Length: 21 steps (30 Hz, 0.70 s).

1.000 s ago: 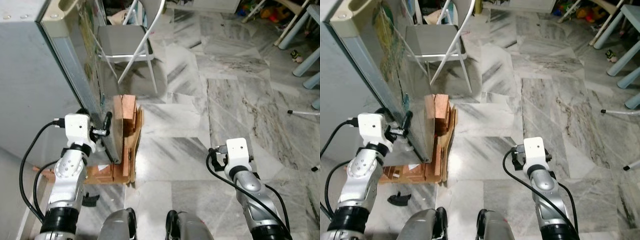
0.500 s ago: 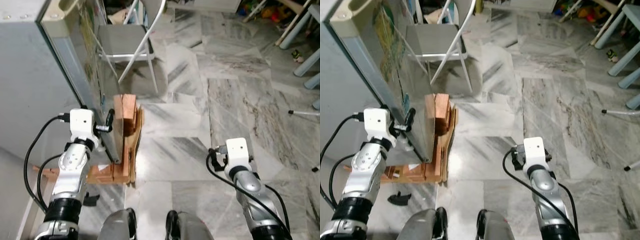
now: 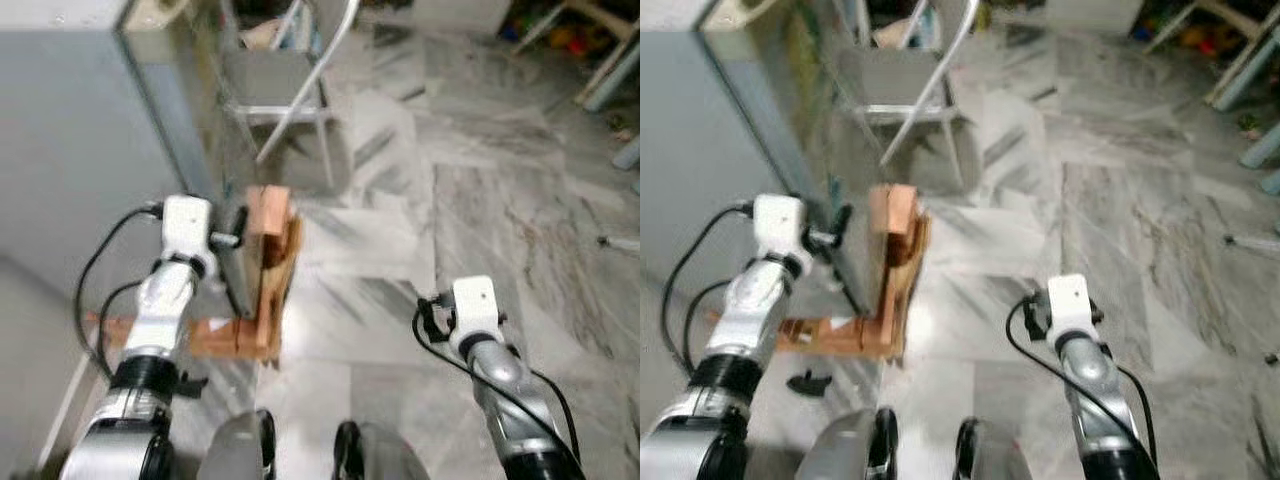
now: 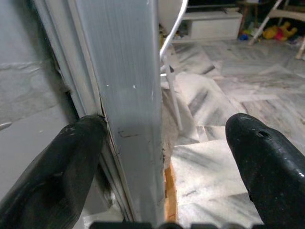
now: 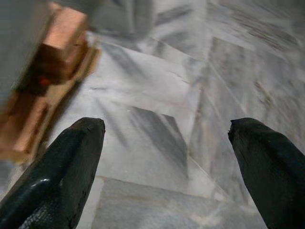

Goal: Restocking fridge

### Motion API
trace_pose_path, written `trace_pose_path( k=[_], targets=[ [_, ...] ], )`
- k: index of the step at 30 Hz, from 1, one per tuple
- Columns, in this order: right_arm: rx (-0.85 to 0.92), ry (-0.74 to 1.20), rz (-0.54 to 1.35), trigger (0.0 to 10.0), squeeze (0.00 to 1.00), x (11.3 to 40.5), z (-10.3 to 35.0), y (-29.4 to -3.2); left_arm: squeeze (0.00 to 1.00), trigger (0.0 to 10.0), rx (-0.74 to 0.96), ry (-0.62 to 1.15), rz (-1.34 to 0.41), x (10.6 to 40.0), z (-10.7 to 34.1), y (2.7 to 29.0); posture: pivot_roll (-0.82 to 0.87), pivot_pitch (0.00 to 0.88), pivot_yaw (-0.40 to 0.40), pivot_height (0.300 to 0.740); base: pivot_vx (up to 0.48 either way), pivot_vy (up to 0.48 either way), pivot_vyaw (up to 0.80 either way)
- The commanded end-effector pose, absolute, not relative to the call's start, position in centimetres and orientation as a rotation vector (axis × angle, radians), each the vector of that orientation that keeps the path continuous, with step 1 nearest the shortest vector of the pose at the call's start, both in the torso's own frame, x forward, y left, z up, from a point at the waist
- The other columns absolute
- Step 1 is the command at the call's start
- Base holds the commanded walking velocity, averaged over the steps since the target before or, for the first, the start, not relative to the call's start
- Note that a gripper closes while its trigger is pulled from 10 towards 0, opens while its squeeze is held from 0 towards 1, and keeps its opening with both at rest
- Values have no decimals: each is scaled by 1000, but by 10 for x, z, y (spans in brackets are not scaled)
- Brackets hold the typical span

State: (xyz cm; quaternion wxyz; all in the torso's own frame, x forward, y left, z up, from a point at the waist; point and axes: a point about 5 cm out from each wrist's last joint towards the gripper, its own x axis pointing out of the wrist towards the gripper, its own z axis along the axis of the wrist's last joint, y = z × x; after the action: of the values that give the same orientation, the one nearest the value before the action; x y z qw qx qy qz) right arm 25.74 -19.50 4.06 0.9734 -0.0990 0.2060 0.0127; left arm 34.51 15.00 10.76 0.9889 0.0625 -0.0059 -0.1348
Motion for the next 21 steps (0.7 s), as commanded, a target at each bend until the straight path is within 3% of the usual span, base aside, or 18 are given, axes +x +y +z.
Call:
trace_pose_path(
  k=[1, 3, 4, 5, 7, 9, 12, 15, 17, 18, 21],
  targets=[
    [-198, 448, 31, 10000, 0, 256, 35, -196, 0, 10000, 167, -218, -435, 363, 162, 105, 41, 137, -58, 740, 0, 0, 0],
    [-198, 455, 34, 10000, 0, 256, 34, -195, 0, 10000, 136, -275, -542, 363, 181, 71, 37, 135, -52, 740, 0, 0, 0],
    [-198, 457, 34, 10000, 0, 256, 34, -194, 0, 10000, 65, -309, -676, 352, 193, 35, 32, 132, -46, 740, 0, 0, 0],
    [-198, 457, 34, 10000, 0, 256, 34, -194, 0, 10000, 65, -309, -676, 352, 193, 35, 32, 132, -46, 740, 0, 0, 0],
    [-192, 462, 29, 10000, 0, 255, 33, -193, 0, 10000, -31, -329, -803, 331, 200, 1, 20, 132, -39, 740, 0, 0, 0],
    [-187, 465, 26, 10000, 0, 254, 32, -193, 0, 10000, -67, -319, -834, 324, 197, -4, 17, 134, -33, 740, 0, 0, 0],
    [-172, 469, 23, 10000, 0, 252, 31, -194, 0, 10000, -86, -281, -818, 324, 188, 5, 24, 139, -31, 740, 0, 0, 0],
    [-153, 476, 31, 10000, 0, 252, 30, -192, 0, 10000, -52, -234, -710, 335, 173, 40, 38, 140, -32, 740, 0, 0, 0],
    [-152, 477, 41, 10000, 0, 253, 29, -190, 0, 10000, 33, -204, -615, 338, 160, 78, 44, 141, -34, 740, 0, 0, 0],
    [-152, 477, 41, 10000, 0, 253, 29, -190, 0, 10000, 33, -204, -615, 338, 160, 78, 44, 141, -34, 740, 0, 0, 0],
    [-153, 476, 44, 10000, 0, 254, 29, -190, 0, 10000, 85, -147, -521, 332, 144, 114, 54, 141, -36, 740, 0, 0, 0]
  ],
)
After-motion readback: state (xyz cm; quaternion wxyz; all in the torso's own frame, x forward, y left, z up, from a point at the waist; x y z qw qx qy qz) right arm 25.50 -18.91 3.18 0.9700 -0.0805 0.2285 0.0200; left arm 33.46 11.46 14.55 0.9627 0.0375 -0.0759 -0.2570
